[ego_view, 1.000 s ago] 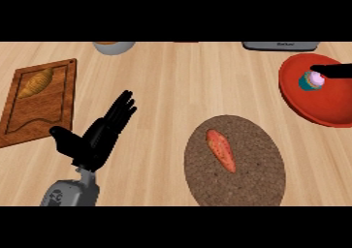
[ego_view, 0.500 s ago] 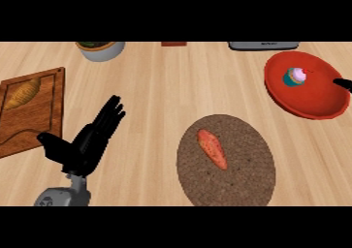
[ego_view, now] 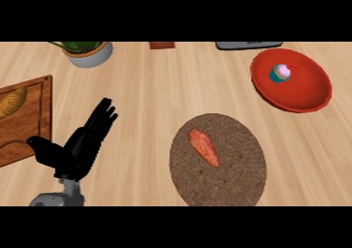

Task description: Pick the cupcake from the placemat and place it in the bowl

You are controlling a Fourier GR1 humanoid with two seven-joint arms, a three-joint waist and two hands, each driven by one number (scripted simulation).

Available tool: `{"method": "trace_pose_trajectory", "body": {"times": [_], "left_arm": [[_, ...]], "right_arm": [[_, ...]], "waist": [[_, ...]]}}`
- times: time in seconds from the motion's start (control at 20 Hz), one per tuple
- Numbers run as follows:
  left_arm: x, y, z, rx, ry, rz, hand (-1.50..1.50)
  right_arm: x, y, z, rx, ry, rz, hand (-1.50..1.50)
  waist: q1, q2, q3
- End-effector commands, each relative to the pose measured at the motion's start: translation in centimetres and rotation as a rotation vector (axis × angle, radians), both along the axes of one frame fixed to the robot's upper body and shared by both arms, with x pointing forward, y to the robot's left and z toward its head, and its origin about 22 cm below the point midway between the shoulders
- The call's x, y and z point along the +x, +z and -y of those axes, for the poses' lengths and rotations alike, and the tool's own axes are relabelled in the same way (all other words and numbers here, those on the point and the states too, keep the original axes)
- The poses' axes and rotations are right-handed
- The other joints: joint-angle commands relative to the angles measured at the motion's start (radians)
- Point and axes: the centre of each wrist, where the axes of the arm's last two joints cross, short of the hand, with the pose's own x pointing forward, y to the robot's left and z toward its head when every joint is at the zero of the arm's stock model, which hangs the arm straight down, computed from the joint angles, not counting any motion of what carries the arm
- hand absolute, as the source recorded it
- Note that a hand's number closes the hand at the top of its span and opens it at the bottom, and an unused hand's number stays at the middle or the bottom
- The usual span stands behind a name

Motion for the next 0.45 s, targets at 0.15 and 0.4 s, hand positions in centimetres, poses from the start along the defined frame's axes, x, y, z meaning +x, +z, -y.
{"method": "trace_pose_trajectory", "body": {"times": [0.15, 0.4], "left_arm": [[-0.3, 0.4, -0.6, 0.002, 0.024, -0.002, 0.00], [-0.8, 0.4, -1.0, 0.019, 0.021, 0.014, 0.00]], "right_arm": [[-15.1, -5.3, -1.0, 0.012, 0.041, -0.061, 1.50], [-24.8, -7.1, -5.2, 0.024, 0.093, -0.184, 1.50]], "waist": [[-0.029, 0.002, 0.000], [0.001, 0.012, 0.002]]}}
